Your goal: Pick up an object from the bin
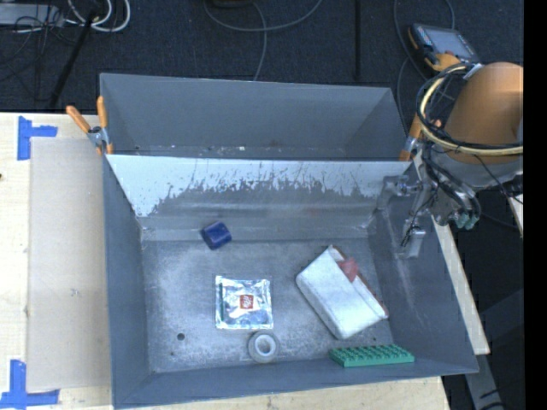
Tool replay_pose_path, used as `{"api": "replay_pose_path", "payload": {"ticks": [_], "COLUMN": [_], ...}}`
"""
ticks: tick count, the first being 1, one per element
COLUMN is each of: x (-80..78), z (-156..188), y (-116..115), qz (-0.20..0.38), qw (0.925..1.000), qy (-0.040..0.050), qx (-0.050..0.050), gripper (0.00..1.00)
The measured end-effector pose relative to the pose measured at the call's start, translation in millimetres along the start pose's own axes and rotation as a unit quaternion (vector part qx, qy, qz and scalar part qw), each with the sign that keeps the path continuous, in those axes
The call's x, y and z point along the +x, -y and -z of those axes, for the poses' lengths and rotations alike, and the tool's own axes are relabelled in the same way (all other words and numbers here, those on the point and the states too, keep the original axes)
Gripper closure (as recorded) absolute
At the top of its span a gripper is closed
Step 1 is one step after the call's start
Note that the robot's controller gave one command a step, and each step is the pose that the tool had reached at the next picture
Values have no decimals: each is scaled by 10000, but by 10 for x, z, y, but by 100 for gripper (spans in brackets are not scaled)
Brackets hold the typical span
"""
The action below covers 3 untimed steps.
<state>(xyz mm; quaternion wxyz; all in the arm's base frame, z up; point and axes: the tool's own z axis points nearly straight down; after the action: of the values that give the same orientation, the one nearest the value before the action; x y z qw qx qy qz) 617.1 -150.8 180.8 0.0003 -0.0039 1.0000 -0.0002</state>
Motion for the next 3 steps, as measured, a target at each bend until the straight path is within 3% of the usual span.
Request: {"api": "replay_pose_path", "payload": {"ticks": [1,2,3], "x": [132,113,370], "z": [-1137,-1111,-69], "y": [-790,-780,-1013], "qz": [3059,3049,2805], "qw": [9521,9524,9598], "qy": [-24,5,37], "qx": [-27,-13,4], "gripper": [0,100,100]}}
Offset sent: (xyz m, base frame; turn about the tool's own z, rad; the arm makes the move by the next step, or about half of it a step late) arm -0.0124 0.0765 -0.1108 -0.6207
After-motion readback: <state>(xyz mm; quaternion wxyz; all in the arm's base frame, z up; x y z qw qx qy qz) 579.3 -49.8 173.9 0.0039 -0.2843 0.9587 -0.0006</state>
